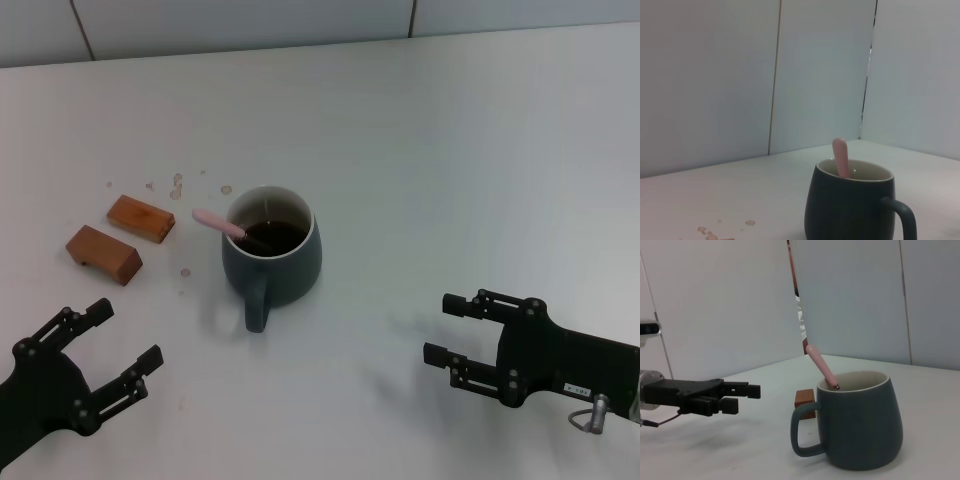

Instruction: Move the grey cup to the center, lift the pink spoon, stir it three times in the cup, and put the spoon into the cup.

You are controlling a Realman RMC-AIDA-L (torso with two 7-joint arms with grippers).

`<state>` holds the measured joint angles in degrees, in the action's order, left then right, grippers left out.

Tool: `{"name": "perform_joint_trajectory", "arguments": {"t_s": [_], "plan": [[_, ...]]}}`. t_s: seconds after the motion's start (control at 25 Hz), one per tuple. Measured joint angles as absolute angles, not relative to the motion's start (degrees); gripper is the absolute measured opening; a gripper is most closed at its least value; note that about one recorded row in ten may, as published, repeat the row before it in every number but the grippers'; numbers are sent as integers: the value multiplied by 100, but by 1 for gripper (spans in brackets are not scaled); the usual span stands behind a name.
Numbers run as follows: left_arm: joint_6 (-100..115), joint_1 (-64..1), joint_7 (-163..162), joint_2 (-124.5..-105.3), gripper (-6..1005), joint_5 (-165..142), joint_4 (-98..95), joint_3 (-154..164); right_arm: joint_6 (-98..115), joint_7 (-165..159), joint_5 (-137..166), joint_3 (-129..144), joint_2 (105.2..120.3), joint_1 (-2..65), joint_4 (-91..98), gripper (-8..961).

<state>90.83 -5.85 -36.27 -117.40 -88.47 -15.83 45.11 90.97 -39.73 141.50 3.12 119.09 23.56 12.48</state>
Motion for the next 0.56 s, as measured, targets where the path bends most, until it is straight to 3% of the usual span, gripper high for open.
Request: {"name": "perform_joint_trajectory", "arguments": {"t_s": [0.56], "plan": [[9068,-707,-3679,-11751,825,-8822,-1591,4508,9078,-4002,14150,298,11909,2386,1248,656]]}}
